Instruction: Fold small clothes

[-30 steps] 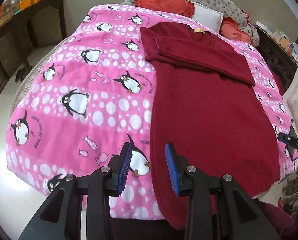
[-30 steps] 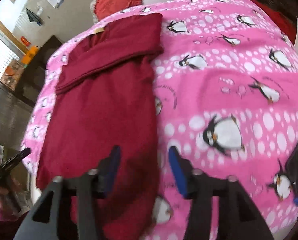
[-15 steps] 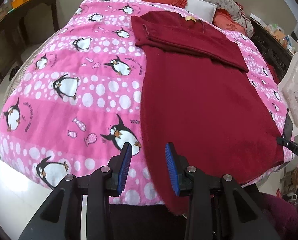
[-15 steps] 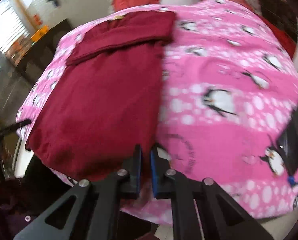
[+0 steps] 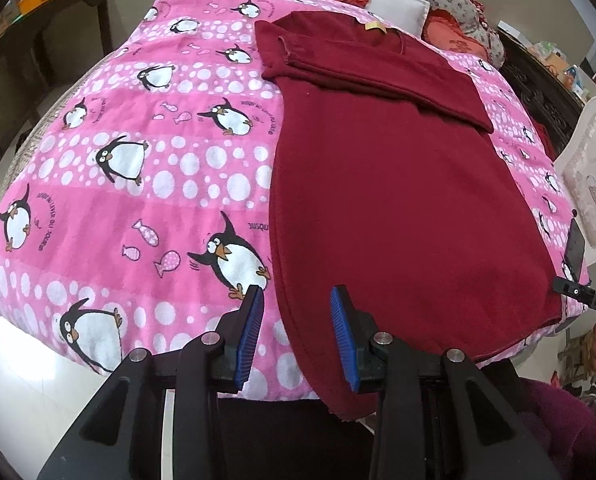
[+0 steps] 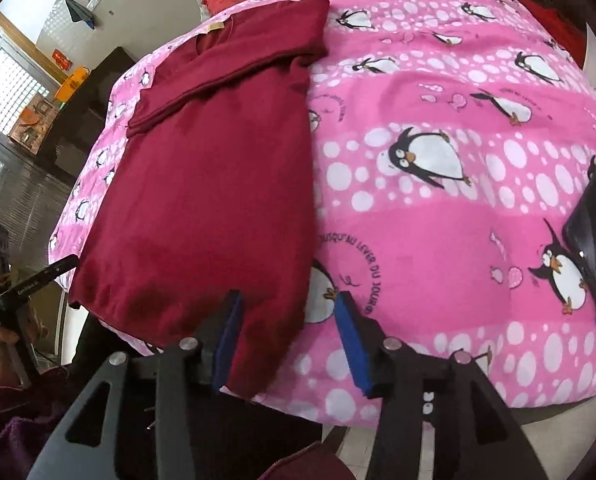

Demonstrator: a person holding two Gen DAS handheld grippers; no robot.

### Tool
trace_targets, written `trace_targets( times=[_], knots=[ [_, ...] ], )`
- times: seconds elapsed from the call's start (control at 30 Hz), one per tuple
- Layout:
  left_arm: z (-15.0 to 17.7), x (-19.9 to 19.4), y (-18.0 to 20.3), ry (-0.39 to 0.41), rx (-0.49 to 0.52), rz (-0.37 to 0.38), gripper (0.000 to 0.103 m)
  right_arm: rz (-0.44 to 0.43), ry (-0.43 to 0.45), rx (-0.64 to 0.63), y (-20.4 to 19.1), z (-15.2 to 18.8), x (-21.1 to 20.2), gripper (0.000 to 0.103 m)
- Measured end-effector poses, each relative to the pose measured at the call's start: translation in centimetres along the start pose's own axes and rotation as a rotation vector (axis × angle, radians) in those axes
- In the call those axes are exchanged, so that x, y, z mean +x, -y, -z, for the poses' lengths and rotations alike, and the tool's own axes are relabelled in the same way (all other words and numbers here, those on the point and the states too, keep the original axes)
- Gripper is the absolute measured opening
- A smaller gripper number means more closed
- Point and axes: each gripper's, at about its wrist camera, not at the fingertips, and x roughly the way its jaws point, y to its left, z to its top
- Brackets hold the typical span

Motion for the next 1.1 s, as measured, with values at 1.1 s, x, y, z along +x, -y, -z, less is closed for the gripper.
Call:
trace_targets(
  times=[1.1],
  knots=[
    [1.1,1.0,-0.9,-0.078,-0.059,0.096,0.014,-0.035,-0.009,-0.014,0.0,0.5,0.2,0.066]
  ],
)
